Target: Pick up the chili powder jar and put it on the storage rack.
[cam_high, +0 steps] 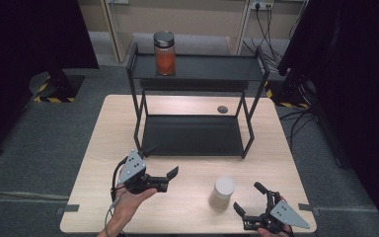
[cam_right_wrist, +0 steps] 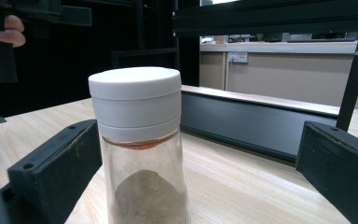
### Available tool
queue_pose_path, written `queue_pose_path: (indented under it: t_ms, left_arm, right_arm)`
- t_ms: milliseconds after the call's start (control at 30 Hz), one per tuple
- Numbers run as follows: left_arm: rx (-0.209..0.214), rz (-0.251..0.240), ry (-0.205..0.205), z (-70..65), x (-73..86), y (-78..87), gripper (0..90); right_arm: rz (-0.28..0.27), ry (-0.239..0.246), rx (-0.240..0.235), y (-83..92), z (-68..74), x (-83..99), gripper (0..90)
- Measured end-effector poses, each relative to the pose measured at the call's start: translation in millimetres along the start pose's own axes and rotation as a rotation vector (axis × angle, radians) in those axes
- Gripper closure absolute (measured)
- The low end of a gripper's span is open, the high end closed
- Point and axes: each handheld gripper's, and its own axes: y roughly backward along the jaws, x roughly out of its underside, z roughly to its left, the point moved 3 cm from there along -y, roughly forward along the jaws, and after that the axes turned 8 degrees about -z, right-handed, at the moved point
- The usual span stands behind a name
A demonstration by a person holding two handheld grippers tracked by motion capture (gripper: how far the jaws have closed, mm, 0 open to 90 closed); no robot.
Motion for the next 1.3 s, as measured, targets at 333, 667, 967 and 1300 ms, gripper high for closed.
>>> queue_pose_path:
  t_ms: [333, 667, 967, 1300]
  left_arm:
    - [0.015, 0.005, -0.011, -6.8, 14.4, 3.0, 3.0]
    - [0.018, 0.005, -0.003, -8.1, 33.2, 9.1, 3.0]
    - [0.025, 0.004, -0.008, -11.2, 49.7, 11.0, 2.9]
    - [0.026, 0.016, 0.004, -13.6, 66.6, 15.8, 2.9]
  right_arm:
    - [-0.001, -0.001, -0.002, 0.0, -0.2, 0.0, 0.5]
    - [-0.003, -0.006, 0.001, -0.5, -0.3, 0.5, 0.5]
    - [-0.007, -0.012, 0.006, -0.8, 0.1, 1.3, 0.5]
    - [-0.008, -0.016, 0.007, -0.7, -0.1, 1.6, 0.5]
